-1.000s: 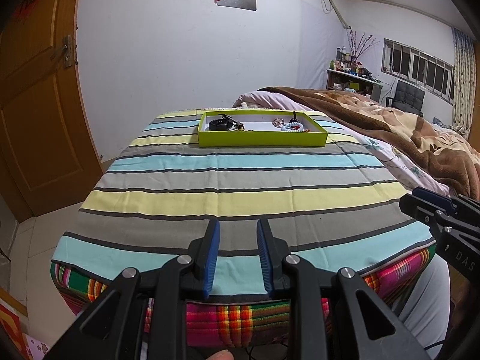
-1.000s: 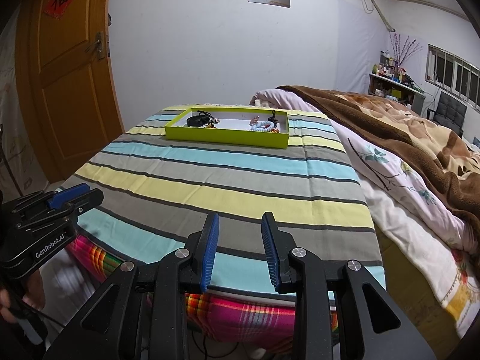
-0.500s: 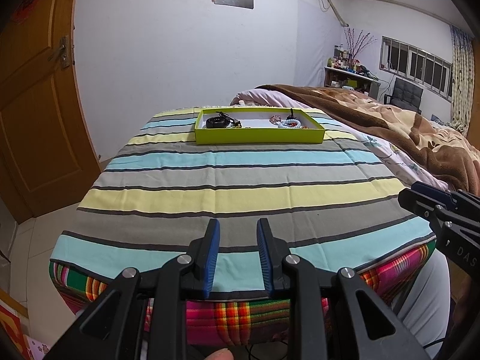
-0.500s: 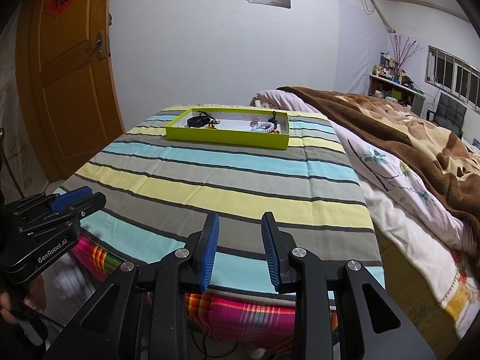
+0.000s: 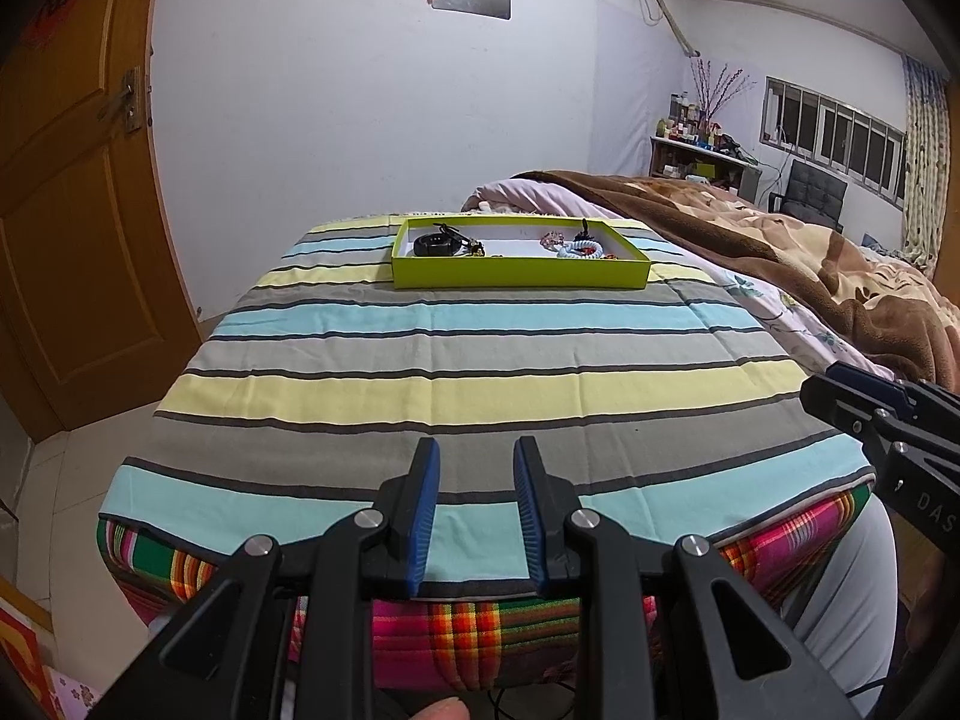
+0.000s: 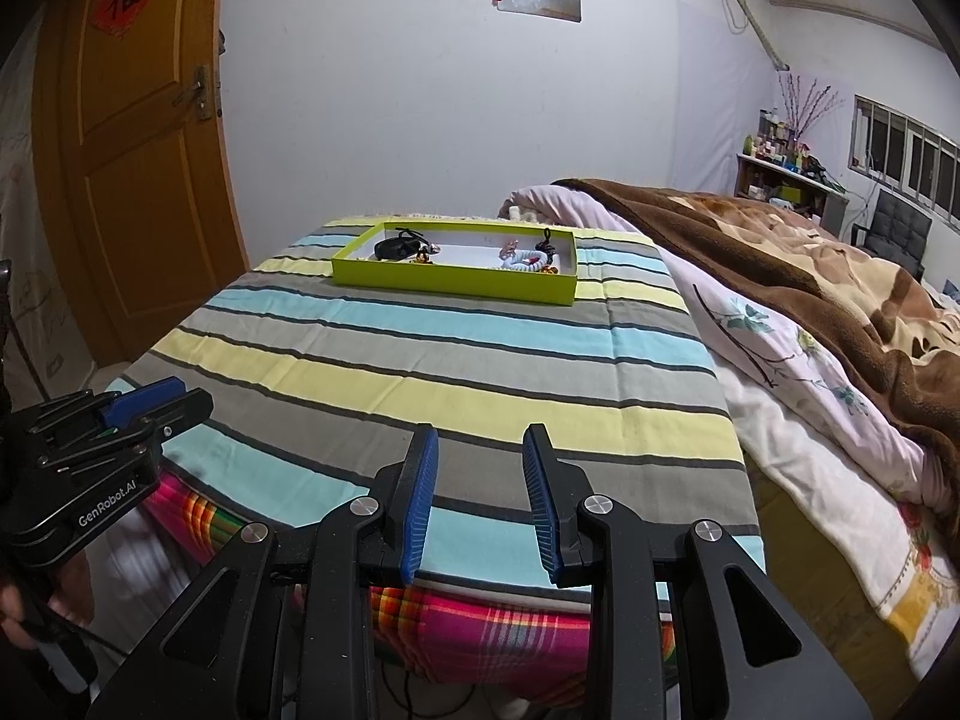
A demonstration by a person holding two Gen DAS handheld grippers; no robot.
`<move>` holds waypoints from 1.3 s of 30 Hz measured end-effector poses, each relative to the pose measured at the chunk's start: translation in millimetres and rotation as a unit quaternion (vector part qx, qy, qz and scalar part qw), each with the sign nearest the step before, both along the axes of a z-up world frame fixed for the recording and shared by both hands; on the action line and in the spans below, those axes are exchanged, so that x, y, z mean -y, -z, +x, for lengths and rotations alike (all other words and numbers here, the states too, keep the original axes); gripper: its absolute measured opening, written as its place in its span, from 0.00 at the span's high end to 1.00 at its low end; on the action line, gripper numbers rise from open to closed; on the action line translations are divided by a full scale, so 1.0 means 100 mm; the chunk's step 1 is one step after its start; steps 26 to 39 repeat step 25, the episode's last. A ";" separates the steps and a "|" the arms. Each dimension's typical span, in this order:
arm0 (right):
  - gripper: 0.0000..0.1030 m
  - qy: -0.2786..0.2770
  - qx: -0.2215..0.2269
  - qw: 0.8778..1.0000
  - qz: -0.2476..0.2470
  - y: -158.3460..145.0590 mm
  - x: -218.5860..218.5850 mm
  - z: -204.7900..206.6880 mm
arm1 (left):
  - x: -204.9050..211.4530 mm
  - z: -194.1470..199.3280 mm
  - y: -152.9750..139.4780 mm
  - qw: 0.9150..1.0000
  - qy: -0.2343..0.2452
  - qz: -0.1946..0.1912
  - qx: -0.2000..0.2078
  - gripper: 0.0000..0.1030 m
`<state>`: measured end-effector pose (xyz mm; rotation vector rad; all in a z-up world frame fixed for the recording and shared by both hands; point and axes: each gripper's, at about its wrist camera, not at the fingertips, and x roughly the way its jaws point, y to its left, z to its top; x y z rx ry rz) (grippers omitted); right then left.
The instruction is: Organize jewelry
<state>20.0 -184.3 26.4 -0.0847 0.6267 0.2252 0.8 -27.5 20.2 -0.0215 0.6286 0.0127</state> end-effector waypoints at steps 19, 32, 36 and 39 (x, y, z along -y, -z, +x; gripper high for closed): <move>0.71 -0.003 0.004 1.000 -0.002 -0.02 -0.01 -0.05 | -0.01 -0.03 0.00 1.000 -0.004 -0.004 0.008 0.74; 0.71 -0.003 0.004 1.000 -0.001 -0.02 -0.01 -0.05 | -0.01 -0.04 0.00 1.000 -0.003 -0.007 0.010 0.74; 0.71 -0.003 0.004 1.000 -0.001 -0.02 -0.01 -0.05 | -0.01 -0.04 0.00 1.000 -0.003 -0.007 0.010 0.74; 0.71 -0.003 0.004 1.000 -0.001 -0.02 -0.01 -0.05 | -0.01 -0.04 0.00 1.000 -0.003 -0.007 0.010 0.74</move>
